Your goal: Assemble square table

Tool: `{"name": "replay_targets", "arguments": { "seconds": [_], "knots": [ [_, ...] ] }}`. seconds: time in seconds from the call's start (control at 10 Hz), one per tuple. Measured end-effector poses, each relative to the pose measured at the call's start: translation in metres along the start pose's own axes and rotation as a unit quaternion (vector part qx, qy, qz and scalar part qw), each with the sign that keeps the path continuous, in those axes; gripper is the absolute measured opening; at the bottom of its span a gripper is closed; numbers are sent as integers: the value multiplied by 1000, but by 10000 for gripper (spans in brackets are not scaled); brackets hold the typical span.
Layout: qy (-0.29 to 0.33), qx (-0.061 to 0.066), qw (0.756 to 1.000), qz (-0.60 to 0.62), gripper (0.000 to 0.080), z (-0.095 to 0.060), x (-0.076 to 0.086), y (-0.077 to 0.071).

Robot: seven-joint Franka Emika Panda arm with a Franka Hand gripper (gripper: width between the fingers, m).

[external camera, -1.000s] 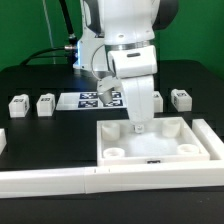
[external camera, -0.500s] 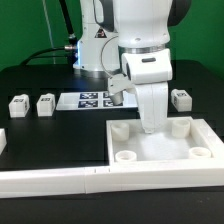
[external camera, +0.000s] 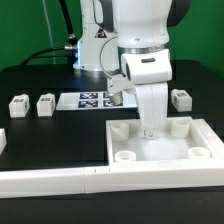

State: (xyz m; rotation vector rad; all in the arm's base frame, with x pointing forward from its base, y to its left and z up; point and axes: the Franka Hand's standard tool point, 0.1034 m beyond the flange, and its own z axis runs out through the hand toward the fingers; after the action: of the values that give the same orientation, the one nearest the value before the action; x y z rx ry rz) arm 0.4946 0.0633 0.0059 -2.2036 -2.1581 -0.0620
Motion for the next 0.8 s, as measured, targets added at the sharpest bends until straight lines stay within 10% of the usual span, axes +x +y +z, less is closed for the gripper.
{"name": "replay_targets", "arguments": {
  "seconds": [0.8],
  "knots": [
    [0,-1,1000,9,649,-1,1,0]
  ]
}}
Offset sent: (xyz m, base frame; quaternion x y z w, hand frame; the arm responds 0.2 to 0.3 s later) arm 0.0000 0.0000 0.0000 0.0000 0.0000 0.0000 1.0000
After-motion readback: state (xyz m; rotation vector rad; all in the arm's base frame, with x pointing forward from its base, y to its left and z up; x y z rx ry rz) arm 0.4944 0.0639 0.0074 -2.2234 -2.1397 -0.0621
